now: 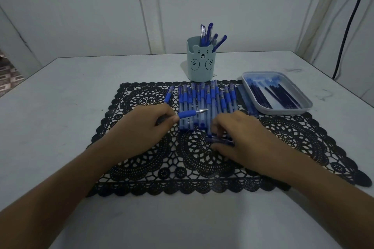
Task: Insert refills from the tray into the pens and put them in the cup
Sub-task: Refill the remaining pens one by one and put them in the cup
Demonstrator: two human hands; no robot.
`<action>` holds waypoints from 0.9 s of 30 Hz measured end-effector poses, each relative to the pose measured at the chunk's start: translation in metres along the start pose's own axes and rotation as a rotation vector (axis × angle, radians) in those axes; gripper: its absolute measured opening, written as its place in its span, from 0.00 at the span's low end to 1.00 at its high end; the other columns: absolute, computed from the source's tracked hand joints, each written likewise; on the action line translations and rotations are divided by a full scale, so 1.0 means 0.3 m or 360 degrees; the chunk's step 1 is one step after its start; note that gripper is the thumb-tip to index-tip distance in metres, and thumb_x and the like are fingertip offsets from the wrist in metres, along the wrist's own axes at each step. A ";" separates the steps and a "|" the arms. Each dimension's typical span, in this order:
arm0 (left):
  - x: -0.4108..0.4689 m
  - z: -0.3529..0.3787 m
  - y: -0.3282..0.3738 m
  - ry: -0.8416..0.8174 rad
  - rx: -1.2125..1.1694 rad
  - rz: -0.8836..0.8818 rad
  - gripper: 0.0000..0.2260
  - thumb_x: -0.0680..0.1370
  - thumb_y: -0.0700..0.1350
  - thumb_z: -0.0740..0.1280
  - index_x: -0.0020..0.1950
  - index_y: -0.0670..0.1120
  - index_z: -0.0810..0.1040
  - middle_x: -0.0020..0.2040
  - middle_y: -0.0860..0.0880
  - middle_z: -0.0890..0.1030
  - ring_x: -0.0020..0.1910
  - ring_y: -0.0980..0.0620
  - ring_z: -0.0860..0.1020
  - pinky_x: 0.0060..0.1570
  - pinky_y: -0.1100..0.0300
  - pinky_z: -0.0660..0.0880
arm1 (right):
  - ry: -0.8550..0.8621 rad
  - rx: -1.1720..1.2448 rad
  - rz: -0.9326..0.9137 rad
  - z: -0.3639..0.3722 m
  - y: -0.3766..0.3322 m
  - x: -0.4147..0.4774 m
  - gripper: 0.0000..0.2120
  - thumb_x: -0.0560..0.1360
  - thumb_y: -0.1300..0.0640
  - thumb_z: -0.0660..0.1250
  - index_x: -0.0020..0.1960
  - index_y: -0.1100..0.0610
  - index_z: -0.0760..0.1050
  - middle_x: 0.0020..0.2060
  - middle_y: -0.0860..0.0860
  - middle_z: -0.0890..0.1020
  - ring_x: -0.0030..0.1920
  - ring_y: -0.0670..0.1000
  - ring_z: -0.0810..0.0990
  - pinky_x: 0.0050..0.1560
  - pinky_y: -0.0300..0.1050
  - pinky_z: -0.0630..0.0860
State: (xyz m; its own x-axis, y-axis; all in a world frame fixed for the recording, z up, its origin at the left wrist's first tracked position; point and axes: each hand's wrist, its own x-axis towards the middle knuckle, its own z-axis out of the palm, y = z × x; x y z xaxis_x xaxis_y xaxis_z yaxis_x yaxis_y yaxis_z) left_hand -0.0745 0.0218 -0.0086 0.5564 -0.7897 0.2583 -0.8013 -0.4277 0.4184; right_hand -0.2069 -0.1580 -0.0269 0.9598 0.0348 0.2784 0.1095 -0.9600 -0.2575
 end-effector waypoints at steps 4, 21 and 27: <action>-0.001 0.003 0.005 -0.0010 -0.0024 0.0032 0.09 0.77 0.50 0.60 0.47 0.48 0.78 0.27 0.54 0.72 0.25 0.60 0.70 0.27 0.69 0.67 | 0.0198 0.0294 0.0255 -0.025 -0.005 0.011 0.13 0.70 0.40 0.56 0.42 0.49 0.68 0.37 0.43 0.73 0.38 0.42 0.71 0.38 0.36 0.68; -0.016 -0.019 0.059 -0.0294 -0.0341 0.0040 0.18 0.70 0.60 0.54 0.40 0.53 0.79 0.23 0.55 0.70 0.22 0.57 0.66 0.25 0.68 0.64 | 0.0242 0.0782 0.0226 -0.051 -0.016 0.003 0.05 0.73 0.48 0.63 0.39 0.48 0.71 0.28 0.46 0.73 0.28 0.43 0.70 0.28 0.35 0.67; -0.016 -0.018 0.062 -0.0260 -0.0300 0.0022 0.12 0.74 0.57 0.55 0.40 0.57 0.77 0.24 0.54 0.70 0.23 0.57 0.67 0.24 0.68 0.64 | 0.0276 0.0872 0.0250 -0.048 -0.019 0.008 0.15 0.69 0.38 0.54 0.40 0.48 0.71 0.31 0.45 0.75 0.30 0.44 0.72 0.31 0.38 0.70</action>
State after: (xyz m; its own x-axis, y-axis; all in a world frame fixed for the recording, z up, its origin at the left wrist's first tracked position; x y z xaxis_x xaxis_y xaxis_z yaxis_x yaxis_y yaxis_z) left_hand -0.0908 0.0199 0.0026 0.4907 -0.8620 0.1273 -0.7447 -0.3391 0.5748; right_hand -0.2090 -0.1564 -0.0113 0.9242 -0.1862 0.3333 0.1312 -0.6650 -0.7352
